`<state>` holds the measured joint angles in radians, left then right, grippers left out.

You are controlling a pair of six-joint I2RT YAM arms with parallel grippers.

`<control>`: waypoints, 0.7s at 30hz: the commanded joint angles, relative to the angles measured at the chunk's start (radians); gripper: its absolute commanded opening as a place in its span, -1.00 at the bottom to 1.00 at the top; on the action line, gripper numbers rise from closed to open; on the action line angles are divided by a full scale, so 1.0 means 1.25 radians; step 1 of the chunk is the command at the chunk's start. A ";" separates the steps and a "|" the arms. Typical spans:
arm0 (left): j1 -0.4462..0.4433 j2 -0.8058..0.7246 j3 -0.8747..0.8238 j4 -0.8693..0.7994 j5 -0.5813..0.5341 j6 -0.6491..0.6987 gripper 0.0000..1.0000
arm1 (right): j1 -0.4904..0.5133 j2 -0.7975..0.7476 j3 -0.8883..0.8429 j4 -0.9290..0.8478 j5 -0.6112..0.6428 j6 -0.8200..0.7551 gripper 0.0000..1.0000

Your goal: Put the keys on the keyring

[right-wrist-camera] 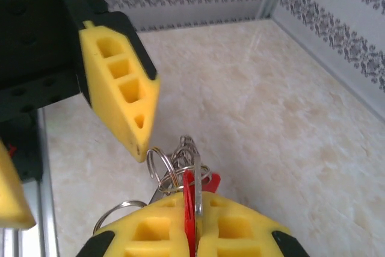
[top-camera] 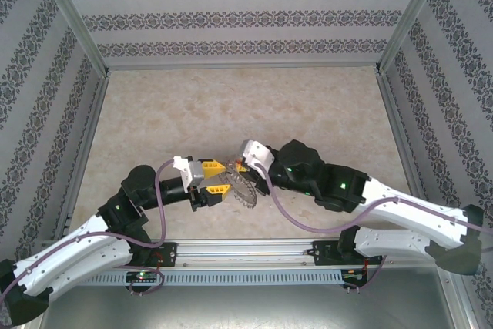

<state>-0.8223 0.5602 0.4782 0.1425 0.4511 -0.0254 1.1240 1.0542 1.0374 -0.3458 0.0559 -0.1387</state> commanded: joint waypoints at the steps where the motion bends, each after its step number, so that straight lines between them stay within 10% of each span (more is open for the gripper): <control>1: 0.009 -0.036 -0.039 0.073 -0.114 -0.036 0.10 | -0.021 0.061 0.075 -0.076 0.049 -0.010 -1.00; 6: 0.009 -0.096 -0.051 -0.037 -0.291 -0.028 0.18 | -0.073 0.155 0.147 -0.112 0.014 0.014 -1.00; 14: 0.008 -0.202 -0.080 -0.176 -0.467 -0.052 1.00 | -0.191 0.287 0.187 -0.108 -0.111 0.088 -1.00; 21: 0.009 -0.201 -0.078 -0.194 -0.499 -0.029 1.00 | -0.206 0.387 0.230 -0.098 -0.197 0.087 -1.00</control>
<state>-0.8223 0.3084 0.3836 -0.0685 -0.1223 -0.0727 0.8677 1.5238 1.2682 -0.4908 -0.1131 -0.0498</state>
